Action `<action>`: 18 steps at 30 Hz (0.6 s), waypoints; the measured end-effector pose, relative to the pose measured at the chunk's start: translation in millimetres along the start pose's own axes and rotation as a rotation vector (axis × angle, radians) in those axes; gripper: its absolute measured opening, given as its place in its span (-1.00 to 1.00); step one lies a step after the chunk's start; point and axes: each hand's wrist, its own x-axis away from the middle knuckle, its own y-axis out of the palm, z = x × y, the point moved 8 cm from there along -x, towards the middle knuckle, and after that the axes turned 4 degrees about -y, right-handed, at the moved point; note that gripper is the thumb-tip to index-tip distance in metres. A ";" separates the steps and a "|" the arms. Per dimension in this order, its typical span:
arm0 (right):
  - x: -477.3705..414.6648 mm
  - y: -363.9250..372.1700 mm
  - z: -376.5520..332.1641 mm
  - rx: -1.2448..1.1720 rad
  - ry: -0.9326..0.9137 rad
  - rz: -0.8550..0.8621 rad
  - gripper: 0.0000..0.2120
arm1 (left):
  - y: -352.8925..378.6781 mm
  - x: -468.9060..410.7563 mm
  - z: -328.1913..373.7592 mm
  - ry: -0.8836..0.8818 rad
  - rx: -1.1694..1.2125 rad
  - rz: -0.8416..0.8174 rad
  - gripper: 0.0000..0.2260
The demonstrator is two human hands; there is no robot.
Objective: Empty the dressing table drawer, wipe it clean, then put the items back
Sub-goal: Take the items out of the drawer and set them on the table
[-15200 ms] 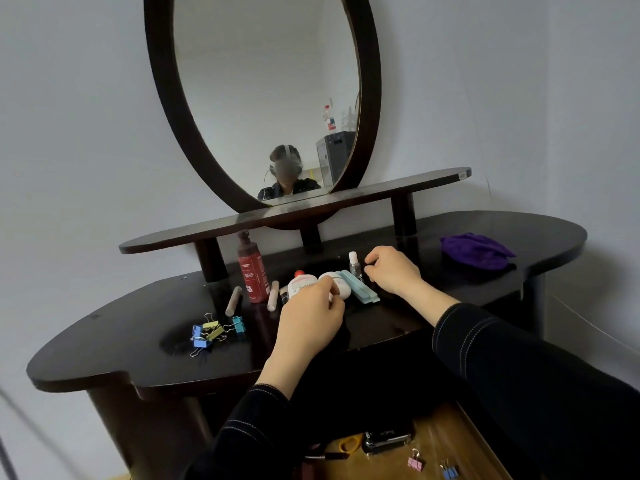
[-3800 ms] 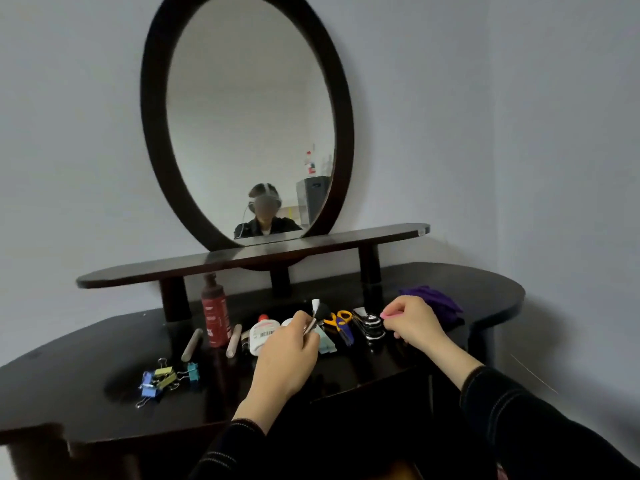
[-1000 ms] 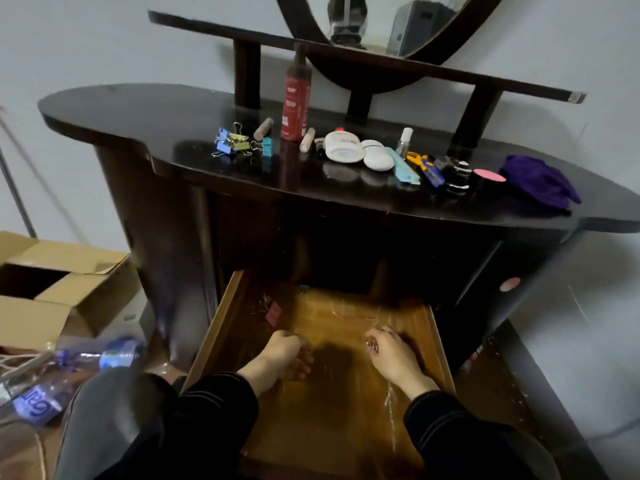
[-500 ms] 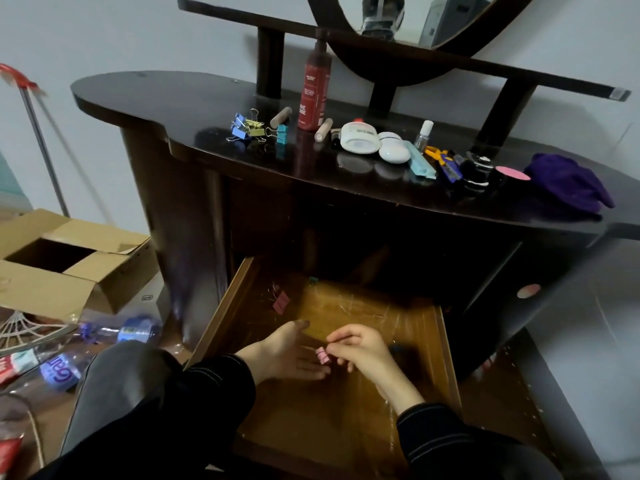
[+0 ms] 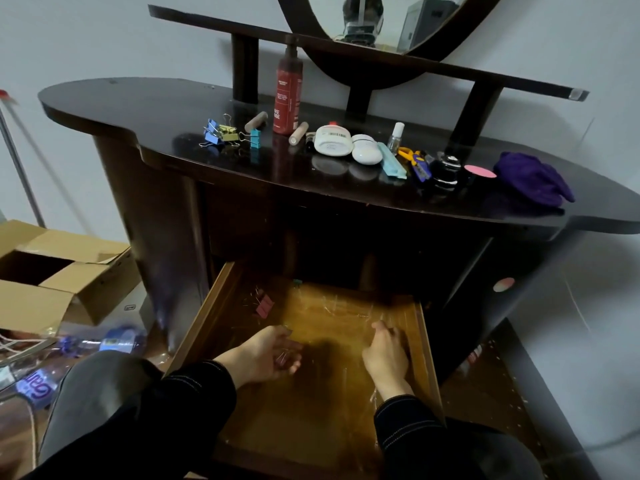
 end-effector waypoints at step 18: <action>45.4 28.4 -84.3 -0.932 -0.167 -0.422 -0.88 | 8.3 0.3 -8.2 -0.084 0.105 -0.045 -0.62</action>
